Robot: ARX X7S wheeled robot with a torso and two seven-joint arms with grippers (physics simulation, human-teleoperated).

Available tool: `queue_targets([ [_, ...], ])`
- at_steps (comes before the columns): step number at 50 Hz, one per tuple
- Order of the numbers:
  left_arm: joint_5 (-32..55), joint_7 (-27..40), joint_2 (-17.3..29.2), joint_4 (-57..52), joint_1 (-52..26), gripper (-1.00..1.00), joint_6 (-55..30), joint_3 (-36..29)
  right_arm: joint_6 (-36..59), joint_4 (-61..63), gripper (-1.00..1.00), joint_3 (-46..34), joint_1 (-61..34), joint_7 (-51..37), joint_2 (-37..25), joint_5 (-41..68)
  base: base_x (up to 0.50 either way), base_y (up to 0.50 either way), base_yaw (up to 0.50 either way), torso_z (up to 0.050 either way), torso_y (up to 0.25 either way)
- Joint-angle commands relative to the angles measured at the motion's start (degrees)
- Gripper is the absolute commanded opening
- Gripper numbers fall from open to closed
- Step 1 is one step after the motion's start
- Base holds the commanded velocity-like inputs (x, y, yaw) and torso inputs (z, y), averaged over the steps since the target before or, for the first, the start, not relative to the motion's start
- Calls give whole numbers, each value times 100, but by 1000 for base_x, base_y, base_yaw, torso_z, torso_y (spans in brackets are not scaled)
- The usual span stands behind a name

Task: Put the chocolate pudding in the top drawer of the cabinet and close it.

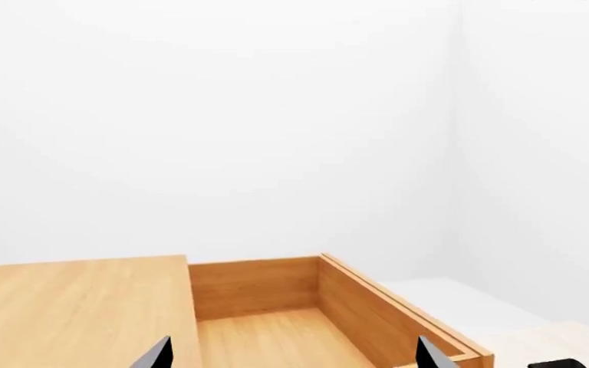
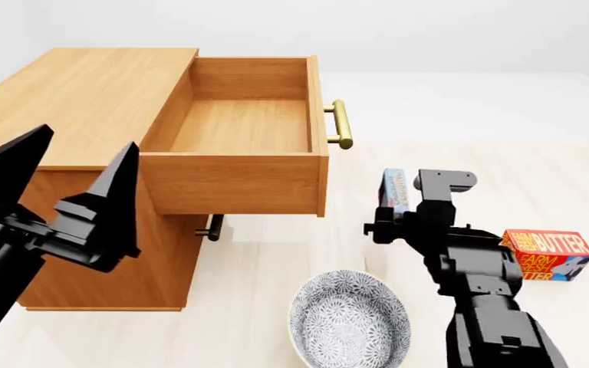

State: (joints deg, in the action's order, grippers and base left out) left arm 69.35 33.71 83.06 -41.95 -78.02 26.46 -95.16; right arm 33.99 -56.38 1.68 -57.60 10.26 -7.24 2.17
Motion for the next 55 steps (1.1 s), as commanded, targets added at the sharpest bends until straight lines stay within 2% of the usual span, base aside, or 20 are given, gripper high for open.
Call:
queue_targets([
  [1, -2, -7, 53, 5, 25, 100, 71, 18, 1154, 2593, -100, 127, 618, -107, -65, 72, 0, 0, 0, 0, 0],
  [12, -13, -106, 453, -231, 21, 100, 297, 62, 2059, 4389, -100, 187, 800, -150, -137, 190, 0, 0, 0, 0, 0],
  [29, -142, -142, 537, -160, 152, 100, 552, -6, 2827, 5857, -100, 2, 392, -90, -204, 336, 0, 0, 0, 0, 1],
  [55, -171, -276, 628, -19, 336, 100, 865, -116, 2942, 5941, -100, -697, -643, -86, 207, 479, 0, 0, 0, 0, 0],
])
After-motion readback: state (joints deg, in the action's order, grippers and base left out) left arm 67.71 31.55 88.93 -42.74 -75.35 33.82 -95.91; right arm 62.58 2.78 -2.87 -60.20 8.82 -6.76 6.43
